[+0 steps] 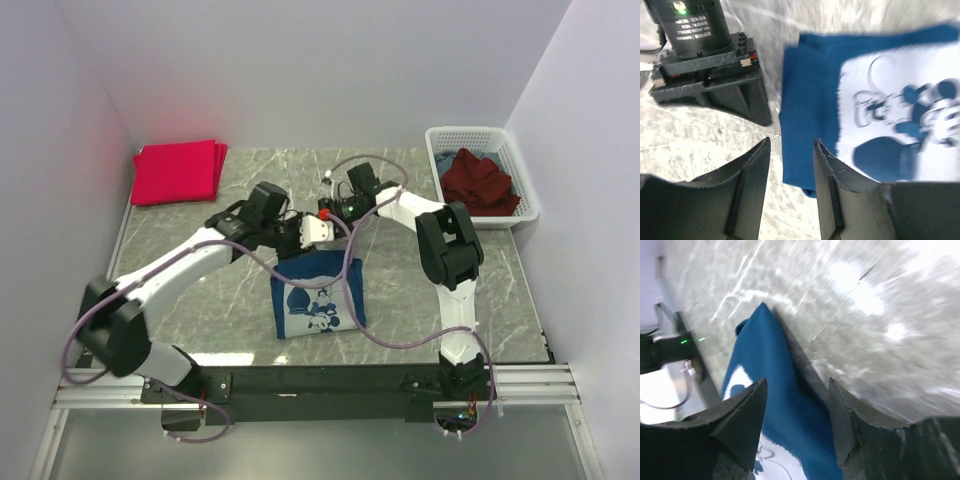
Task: Fold and stack the t-shirts
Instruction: Fold the tshirt
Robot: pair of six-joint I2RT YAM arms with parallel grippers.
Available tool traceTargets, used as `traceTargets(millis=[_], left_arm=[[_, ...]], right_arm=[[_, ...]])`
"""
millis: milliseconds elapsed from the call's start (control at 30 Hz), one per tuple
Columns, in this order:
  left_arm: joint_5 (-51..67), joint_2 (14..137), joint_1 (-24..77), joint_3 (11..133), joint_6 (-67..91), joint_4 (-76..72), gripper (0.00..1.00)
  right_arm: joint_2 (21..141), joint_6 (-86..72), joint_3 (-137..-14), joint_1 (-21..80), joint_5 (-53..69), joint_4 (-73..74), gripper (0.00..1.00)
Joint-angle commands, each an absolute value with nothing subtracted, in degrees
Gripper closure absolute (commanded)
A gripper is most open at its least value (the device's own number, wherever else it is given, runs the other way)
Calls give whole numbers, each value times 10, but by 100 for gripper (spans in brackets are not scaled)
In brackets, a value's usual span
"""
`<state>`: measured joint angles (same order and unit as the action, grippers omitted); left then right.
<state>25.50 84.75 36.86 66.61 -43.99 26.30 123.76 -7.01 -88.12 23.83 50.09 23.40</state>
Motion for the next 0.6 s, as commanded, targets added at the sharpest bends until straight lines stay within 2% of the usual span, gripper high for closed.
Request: traceTargets(millis=[0, 133, 267, 433, 567], left_arm=[[301, 770, 363, 655, -347, 289, 55], [324, 740, 321, 613, -235, 272, 55], [384, 749, 232, 585, -80, 252, 53], [432, 787, 197, 540, 53, 212, 56], [414, 825, 196, 507, 128, 147, 55]], right_arm=[[1187, -3, -933, 232, 410, 296, 40], [1171, 36, -988, 212, 371, 326, 38], [1138, 26, -989, 173, 398, 371, 36], [1056, 3, -853, 146, 444, 372, 46], [1019, -29, -735, 146, 461, 326, 46]])
